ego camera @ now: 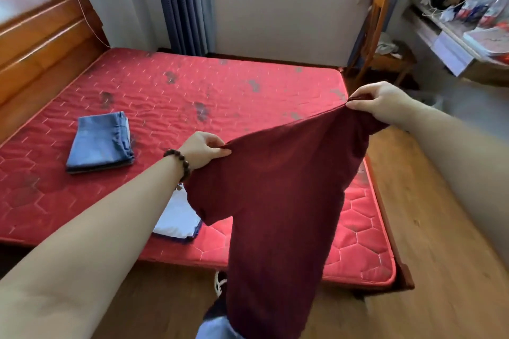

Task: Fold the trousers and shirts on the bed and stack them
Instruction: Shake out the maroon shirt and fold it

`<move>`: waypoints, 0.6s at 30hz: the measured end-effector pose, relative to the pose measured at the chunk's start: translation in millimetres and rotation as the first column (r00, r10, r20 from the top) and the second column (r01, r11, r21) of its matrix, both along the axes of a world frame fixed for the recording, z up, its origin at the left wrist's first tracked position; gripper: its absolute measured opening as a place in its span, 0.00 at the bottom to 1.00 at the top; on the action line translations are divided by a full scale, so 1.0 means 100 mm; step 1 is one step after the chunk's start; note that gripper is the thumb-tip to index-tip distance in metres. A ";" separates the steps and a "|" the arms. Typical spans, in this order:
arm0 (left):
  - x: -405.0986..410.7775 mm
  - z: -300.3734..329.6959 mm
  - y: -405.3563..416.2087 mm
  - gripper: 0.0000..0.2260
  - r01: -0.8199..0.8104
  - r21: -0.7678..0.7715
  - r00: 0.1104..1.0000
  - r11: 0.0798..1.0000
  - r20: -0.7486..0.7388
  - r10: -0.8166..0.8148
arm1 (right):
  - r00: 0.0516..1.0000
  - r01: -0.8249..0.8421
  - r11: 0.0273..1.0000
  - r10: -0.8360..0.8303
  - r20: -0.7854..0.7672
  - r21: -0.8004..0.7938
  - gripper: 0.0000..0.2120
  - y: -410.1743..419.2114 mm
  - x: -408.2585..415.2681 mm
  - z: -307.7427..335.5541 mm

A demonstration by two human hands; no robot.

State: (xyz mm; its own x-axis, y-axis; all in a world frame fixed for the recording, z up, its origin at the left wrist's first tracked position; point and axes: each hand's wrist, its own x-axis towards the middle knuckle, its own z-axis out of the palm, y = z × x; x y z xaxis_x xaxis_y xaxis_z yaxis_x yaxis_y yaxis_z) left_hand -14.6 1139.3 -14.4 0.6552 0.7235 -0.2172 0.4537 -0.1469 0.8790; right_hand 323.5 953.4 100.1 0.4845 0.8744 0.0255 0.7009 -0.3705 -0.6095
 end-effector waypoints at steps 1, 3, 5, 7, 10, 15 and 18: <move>0.10 -0.15 0.13 0.03 0.000 -0.005 1.000 1.000 -0.011 0.000 | 1.000 -0.002 1.000 0.002 0.013 -0.020 0.09 0.15 0.10 -0.16; 0.32 -0.45 0.45 0.03 0.003 -0.033 0.999 0.999 -0.037 -0.005 | 0.999 0.002 0.998 0.001 0.054 -0.060 0.09 0.49 0.29 -0.50; 0.52 -0.77 0.77 0.04 0.008 -0.070 0.997 0.998 -0.071 -0.013 | 0.997 0.023 0.996 -0.016 0.070 -0.089 0.08 0.82 0.50 -0.83; 0.72 -1.08 1.10 0.07 -0.005 -0.124 0.996 0.992 -0.094 -0.007 | 0.997 0.060 0.989 -0.053 0.062 -0.132 0.07 1.15 0.68 -1.16; 1.00 -1.52 1.51 0.10 -0.018 -0.169 0.992 0.985 -0.124 -0.004 | 0.993 0.111 0.974 -0.100 0.061 -0.197 0.07 1.64 0.94 -1.62; 1.45 -2.13 2.10 0.10 -0.052 -0.067 0.985 0.996 -0.170 0.040 | 0.985 0.160 0.959 -0.141 0.097 -0.233 0.07 2.36 1.32 -2.33; 1.71 -2.53 2.39 0.06 -0.020 0.067 0.968 0.998 -0.249 0.036 | 0.984 0.169 0.951 -0.147 0.102 -0.260 0.05 2.75 1.57 -2.78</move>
